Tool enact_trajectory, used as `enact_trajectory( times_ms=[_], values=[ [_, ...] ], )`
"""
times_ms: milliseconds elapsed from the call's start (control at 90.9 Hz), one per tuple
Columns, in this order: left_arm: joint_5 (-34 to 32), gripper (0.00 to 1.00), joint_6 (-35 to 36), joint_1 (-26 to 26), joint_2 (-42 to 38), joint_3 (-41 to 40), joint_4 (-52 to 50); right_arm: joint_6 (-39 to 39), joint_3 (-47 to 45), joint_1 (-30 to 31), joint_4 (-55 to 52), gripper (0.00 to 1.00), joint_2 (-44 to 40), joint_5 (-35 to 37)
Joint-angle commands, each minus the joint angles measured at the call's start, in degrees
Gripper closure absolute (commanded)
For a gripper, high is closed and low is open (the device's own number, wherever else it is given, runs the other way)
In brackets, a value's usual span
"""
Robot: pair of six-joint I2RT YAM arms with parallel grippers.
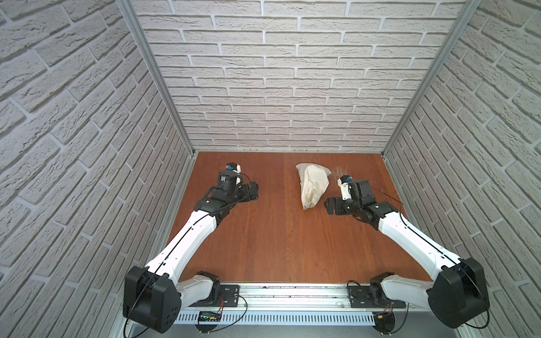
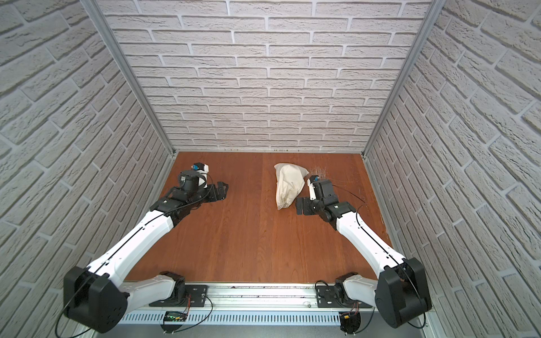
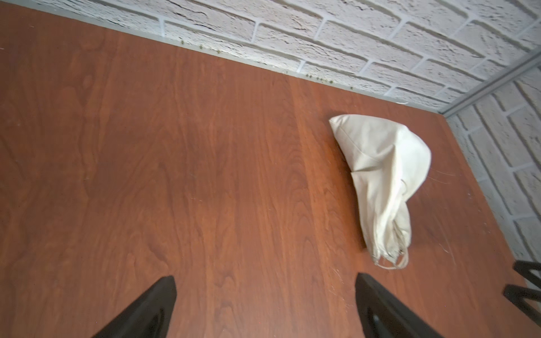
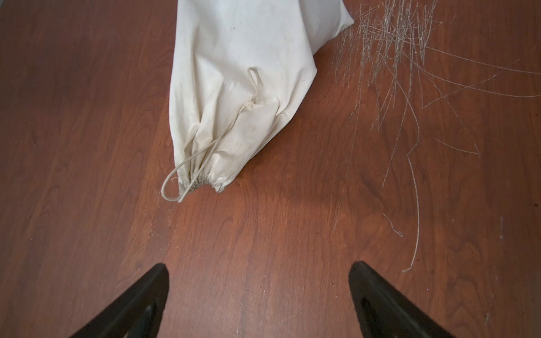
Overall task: Close the soil bag
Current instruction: Move the soil bag to the center of the board.
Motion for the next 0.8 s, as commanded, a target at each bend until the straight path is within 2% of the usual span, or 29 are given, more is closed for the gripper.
enact_trajectory(
  times_ms=[0, 231, 484, 792],
  values=[
    [4.1, 0.02, -1.9, -1.5, -2.8, -1.6, 0.3, -1.3, -0.3, 0.9, 0.1, 0.01, -0.5, -1.7],
    [5.0, 0.02, -2.2, -4.4, -5.2, -2.8, -0.1, -2.1, 3.1, 3.0, -1.6, 0.02, 3.6, -1.7],
    [4.9, 0.02, -2.1, -4.5, -9.5, -4.4, -2.8, -3.2, 5.7, 4.7, -3.5, 0.04, 6.6, -1.4],
    [5.0, 0.02, -3.0, -4.5, -11.5, -6.8, -2.3, -3.6, 7.8, 6.5, -2.8, 0.13, 13.3, -1.7]
  ],
)
